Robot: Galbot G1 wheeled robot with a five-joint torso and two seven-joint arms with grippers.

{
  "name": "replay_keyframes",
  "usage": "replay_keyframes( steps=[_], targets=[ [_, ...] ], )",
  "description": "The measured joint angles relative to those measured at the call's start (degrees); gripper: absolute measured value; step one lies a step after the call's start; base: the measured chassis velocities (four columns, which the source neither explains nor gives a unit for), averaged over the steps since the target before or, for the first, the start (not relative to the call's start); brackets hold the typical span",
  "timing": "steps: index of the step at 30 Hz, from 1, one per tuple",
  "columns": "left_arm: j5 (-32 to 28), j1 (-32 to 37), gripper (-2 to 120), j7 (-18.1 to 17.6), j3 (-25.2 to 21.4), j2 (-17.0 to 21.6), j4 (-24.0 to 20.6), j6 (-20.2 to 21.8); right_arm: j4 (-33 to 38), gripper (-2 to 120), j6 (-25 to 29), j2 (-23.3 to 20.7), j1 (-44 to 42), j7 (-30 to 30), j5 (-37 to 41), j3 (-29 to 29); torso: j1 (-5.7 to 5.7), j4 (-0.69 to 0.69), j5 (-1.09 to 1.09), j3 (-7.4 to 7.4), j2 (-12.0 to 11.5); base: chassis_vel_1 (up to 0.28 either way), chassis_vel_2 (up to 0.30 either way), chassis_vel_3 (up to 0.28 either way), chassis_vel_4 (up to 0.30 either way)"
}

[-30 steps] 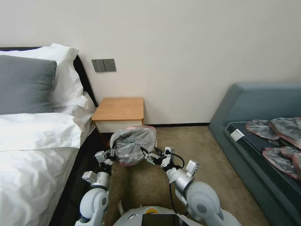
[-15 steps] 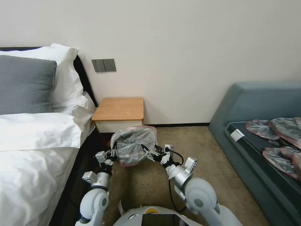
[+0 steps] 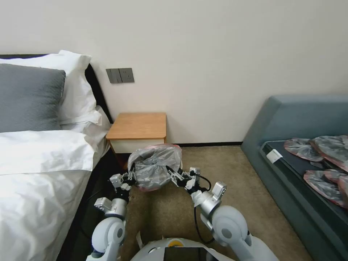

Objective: Pick up the garbage bag from the table and place it over the trash can.

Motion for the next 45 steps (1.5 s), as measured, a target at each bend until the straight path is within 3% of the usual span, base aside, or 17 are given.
replay_keyframes(
  steps=[2,12,39,45],
  targets=[
    [-0.1,0.0,9,0.0,-0.1,0.0,0.0,0.0,0.0,30,0.3,-0.1,-0.3,-0.4,-0.6,0.1,0.0,0.0,0.0,0.0,0.0,0.0,0.0,0.0,0.0],
    [-0.1,0.0,9,0.0,0.0,-0.3,0.0,0.1,-0.3,0,0.7,0.1,-0.6,-1.1,-1.8,0.2,0.0,0.0,0.0,0.0,0.0,0.0,0.0,0.0,0.0],
    [-2.8,-0.8,9,-0.4,-1.4,-1.2,0.5,0.9,-0.2,0,4.3,-0.8,-5.0,-3.6,-7.9,3.7,0.0,0.0,0.0,0.0,0.0,0.0,0.0,0.0,0.0],
    [-5.8,-0.2,9,-0.7,-1.5,-1.1,-1.5,2.8,-2.6,0,5.8,-1.0,-5.2,-4.0,-10.0,4.4,0.0,0.0,0.0,0.0,0.0,0.0,0.0,0.0,0.0]
  ],
)
